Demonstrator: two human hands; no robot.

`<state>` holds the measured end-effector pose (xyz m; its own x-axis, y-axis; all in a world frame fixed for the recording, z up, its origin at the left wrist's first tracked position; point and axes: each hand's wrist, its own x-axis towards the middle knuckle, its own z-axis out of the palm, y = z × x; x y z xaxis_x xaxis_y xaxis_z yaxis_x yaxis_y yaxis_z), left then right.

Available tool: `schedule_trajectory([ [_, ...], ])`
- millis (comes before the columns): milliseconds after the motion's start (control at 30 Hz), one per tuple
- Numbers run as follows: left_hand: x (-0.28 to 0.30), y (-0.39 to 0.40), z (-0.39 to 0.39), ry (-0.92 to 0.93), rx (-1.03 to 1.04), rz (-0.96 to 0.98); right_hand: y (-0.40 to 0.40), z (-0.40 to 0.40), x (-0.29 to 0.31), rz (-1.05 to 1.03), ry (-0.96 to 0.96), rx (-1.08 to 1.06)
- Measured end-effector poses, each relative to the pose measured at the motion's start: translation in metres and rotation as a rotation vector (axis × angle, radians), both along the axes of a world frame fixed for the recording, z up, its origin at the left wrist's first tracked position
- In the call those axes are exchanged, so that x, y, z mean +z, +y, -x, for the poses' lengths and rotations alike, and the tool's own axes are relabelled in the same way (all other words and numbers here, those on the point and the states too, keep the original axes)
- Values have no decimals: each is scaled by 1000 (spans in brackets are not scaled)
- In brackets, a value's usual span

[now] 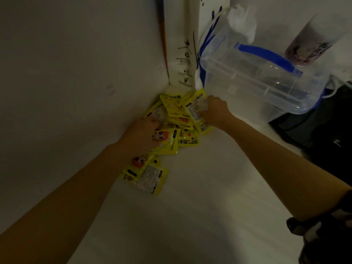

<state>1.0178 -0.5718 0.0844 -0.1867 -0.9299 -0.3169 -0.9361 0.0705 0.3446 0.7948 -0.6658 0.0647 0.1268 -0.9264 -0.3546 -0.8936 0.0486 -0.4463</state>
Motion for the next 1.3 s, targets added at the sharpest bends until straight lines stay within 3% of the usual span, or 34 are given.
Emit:
schedule_trajectory([
  [267, 7, 36, 9, 66, 11, 139, 35, 21, 7, 39, -84, -131],
  [433, 10, 66, 22, 42, 44, 112, 72, 37, 12, -39, -152, -225],
  [533, 9, 91, 26, 175, 112, 107, 103, 46, 17, -90, -207, -273],
  [867, 26, 198, 49, 645, 741, -101, 225, 69, 30, -124, -445, -472],
  [1067, 38, 271, 73, 871, 945, -200, 311, 82, 38, -165, -539, -601],
  [1300, 33, 346, 76, 1087, 1061, -313, 416, 79, 44, -124, -502, -697],
])
